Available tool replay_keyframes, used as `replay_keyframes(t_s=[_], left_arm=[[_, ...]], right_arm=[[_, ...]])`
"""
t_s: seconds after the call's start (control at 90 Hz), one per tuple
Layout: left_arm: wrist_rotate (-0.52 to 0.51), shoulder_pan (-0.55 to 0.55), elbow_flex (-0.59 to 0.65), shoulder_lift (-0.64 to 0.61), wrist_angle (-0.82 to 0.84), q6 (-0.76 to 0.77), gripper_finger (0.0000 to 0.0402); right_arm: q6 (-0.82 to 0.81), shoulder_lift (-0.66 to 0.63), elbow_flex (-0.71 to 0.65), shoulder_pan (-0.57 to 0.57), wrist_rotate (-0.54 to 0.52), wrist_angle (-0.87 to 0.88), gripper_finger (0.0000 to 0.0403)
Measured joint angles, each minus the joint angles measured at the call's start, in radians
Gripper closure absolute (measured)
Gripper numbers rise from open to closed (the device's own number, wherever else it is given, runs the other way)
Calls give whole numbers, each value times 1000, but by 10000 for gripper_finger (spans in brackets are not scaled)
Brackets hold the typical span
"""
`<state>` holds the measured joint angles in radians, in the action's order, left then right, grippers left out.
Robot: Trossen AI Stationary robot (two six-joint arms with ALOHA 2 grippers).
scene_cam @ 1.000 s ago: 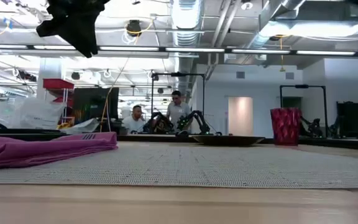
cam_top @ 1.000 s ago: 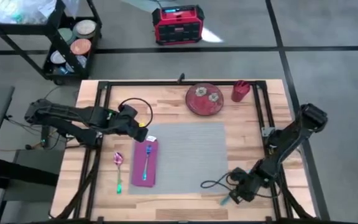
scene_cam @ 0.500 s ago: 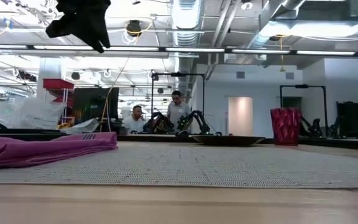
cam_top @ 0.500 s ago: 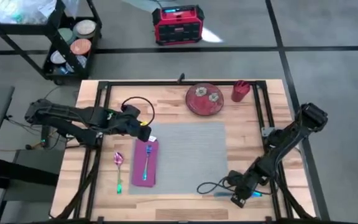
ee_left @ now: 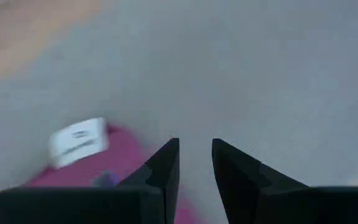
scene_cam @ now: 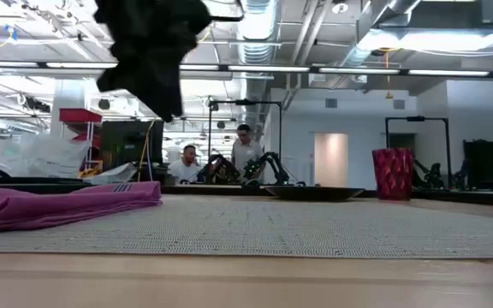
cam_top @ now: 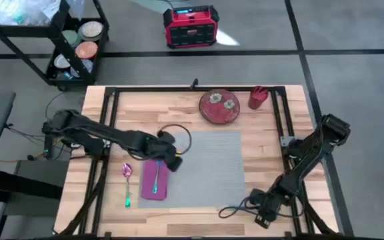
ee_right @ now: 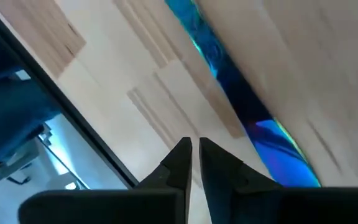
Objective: Set table place
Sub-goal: Put the blue table knife on the gray table mat
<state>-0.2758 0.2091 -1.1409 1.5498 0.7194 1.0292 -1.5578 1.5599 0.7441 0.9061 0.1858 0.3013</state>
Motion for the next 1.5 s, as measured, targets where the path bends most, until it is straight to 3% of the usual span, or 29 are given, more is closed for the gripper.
replay_keyframes(t_s=[0.156,0.3,0.411,0.744,0.9,1.144,1.5], left_arm=[[0,-1,-19,0,6,-14,322],[0,-1,-20,-27,-2,-61,322],[1,-1,-20,-36,-4,-67,322],[5,-1,-20,-37,-18,-48,322],[5,-1,-20,-37,-17,-55,322],[-4,-1,-20,-37,-14,-88,322],[-6,1,-20,-37,0,-110,322]], right_arm=[[173,-25,1,-46,-92,22,363],[461,-7,1,-81,-97,64,346],[558,20,1,-84,-84,56,329],[568,46,-14,-88,-78,-25,259],[542,44,-58,-70,-83,-59,247],[453,40,-102,-78,-83,-87,268],[464,46,-117,-71,-86,-116,325]])
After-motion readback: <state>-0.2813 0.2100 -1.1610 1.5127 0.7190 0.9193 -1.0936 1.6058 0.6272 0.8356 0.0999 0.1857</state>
